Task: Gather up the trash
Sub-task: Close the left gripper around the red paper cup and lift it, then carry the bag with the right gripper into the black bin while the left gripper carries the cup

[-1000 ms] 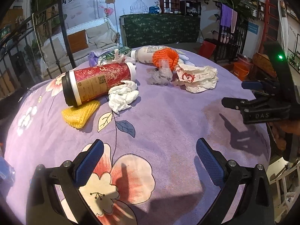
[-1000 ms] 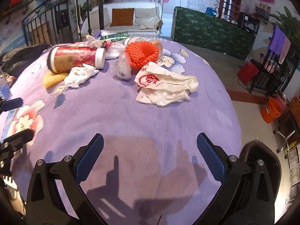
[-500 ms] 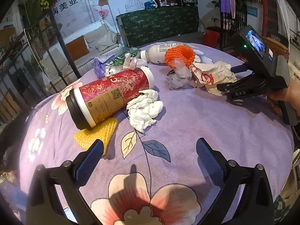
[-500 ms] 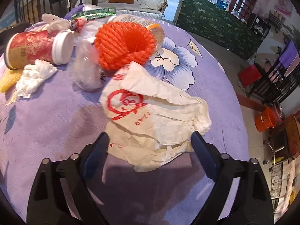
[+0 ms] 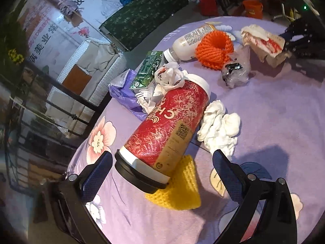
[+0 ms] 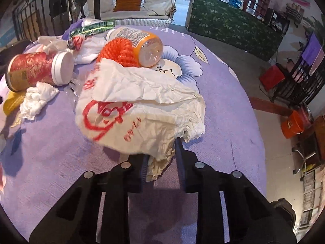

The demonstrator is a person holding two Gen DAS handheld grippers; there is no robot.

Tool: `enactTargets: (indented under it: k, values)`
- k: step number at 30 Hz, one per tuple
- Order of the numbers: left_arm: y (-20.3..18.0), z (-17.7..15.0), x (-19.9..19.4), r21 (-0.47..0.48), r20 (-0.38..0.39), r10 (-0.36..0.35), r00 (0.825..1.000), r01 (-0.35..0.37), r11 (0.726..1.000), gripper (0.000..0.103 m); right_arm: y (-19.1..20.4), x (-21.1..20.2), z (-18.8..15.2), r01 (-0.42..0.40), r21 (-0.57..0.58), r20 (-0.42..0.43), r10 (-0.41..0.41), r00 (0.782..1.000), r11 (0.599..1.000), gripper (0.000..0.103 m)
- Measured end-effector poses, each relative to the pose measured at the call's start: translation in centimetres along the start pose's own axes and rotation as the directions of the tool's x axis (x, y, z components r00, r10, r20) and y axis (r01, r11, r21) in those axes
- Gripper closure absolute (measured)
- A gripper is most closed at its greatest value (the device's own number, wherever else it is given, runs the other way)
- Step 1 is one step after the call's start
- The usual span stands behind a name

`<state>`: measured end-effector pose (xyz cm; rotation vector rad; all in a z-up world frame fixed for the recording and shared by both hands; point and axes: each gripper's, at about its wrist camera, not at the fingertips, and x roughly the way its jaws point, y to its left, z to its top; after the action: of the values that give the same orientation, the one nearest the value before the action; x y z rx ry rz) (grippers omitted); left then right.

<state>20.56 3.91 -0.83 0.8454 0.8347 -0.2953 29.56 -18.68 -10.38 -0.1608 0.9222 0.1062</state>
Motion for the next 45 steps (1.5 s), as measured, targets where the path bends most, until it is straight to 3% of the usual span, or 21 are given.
enactTargets:
  k: [5, 10, 15, 22, 26, 31, 35, 40, 45]
  values:
    - [0.3, 1.2, 2.0, 0.135, -0.071, 0.007, 0.997, 0.003, 0.991, 0.006, -0.4, -1.5, -0.1, -0.015, 0.017, 0.031, 0.014, 0.999, 1.0, 0.08]
    - [-0.3, 2.0, 4.1, 0.203, -0.138, 0.014, 0.99, 0.014, 0.979, 0.007, -0.7, -3.3, -0.1, -0.027, 0.04, 0.071, 0.024, 0.997, 0.999, 0.08]
    - [-0.6, 2.7, 6.1, 0.25, -0.214, -0.003, 0.977, 0.057, 0.967, 0.017, -0.8, -4.6, -0.6, -0.059, 0.051, 0.087, 0.055, 0.995, 0.997, 0.08]
    - [-1.1, 3.7, 7.6, 0.261, -0.241, 0.004, 0.971, 0.061, 0.963, 0.02, -0.6, -5.1, -1.0, -0.094, 0.064, 0.089, 0.088, 0.992, 0.994, 0.08]
    - [-1.8, 3.7, 7.1, 0.267, -0.177, 0.007, 0.984, 0.041, 0.963, 0.023, -0.6, -5.1, -1.3, -0.104, 0.076, 0.085, 0.098, 0.992, 0.992, 0.079]
    - [-1.0, 2.6, 5.4, 0.209, -0.093, -0.016, 0.996, 0.035, 0.977, 0.024, -0.9, -5.7, -1.9, -0.109, 0.084, 0.101, 0.1, 0.99, 0.99, 0.08]
    - [-0.2, 2.0, 2.5, 0.091, 0.009, 0.001, 1.0, -0.002, 0.996, 0.027, -1.3, -6.5, -2.3, -0.12, 0.106, 0.128, 0.106, 0.986, 0.987, 0.08]
    - [0.2, 0.7, -2.2, -0.073, 0.147, 0.0, 0.989, 0.011, 0.997, 0.027, -1.4, -7.4, -3.3, -0.155, 0.156, 0.163, 0.129, 0.978, 0.976, 0.08]
    - [-1.2, -0.7, -6.4, -0.211, 0.256, -0.02, 0.966, 0.076, 0.974, 0.028, -1.5, -8.6, -4.6, -0.176, 0.183, 0.193, 0.14, 0.971, 0.967, 0.08]
